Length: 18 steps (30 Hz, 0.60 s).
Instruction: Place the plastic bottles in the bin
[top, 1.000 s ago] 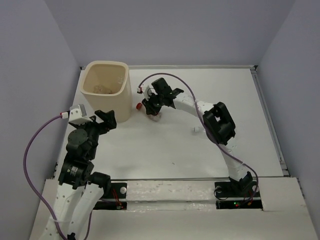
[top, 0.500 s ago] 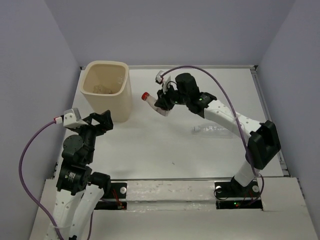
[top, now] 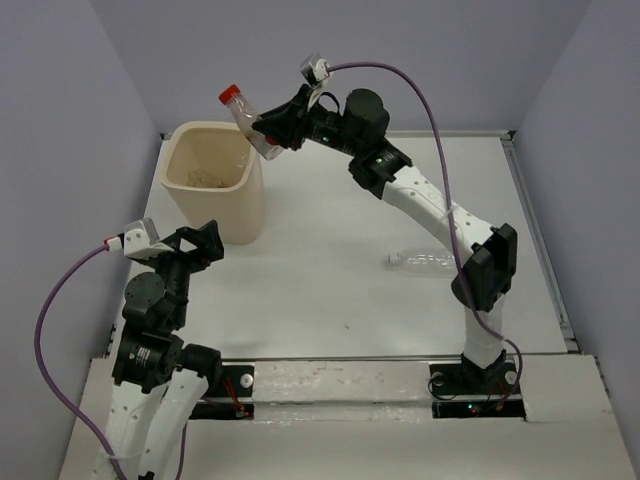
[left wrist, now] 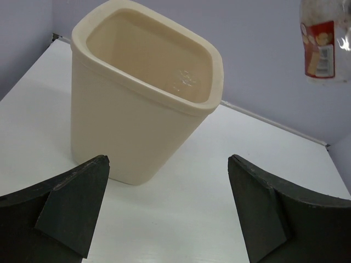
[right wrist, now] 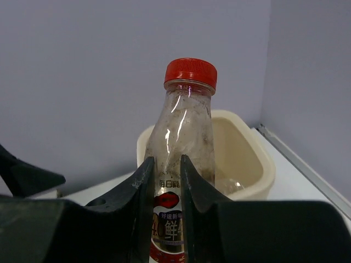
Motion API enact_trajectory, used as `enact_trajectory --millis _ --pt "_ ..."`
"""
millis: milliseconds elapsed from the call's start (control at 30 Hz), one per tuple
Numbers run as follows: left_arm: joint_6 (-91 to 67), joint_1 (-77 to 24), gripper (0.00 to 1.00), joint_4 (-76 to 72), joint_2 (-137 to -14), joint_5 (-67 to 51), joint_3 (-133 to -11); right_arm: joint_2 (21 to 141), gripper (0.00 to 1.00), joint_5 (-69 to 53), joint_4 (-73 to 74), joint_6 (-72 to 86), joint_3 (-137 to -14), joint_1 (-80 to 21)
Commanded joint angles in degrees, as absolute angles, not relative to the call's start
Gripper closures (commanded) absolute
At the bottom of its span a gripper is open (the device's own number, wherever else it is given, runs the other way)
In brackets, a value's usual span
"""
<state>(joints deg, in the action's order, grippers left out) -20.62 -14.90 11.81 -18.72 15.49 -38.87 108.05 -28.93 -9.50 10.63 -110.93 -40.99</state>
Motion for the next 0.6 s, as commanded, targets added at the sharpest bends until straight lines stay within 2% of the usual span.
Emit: enact_trajectory --millis 0,200,267,300,433,567 --pt "-19.9 -14.5 0.01 9.5 -18.1 15.8 -39.3 117.6 1.0 -26.3 -20.2 18.8 -122.0 -44.0" --pt "-19.8 -14.5 0.01 9.1 -18.3 15.3 -39.2 135.2 1.0 -21.5 -24.3 21.7 -139.6 -47.0" --pt "-19.9 -14.5 0.01 9.3 -18.2 15.2 -39.2 139.4 0.89 -18.9 -23.3 22.1 -147.5 -48.1" --pt "-19.9 -14.5 0.01 9.6 -18.1 15.3 -39.2 141.2 0.71 -17.4 -22.9 21.9 -148.9 -48.1" --pt "-19.9 -14.5 0.01 9.9 -17.9 15.4 -39.3 134.8 0.39 -16.1 -26.3 20.6 -139.5 -48.1" --pt "-19.9 -14.5 0.01 9.7 -18.5 14.8 -39.5 125.1 0.38 -14.6 -30.0 17.7 -127.3 -48.1"
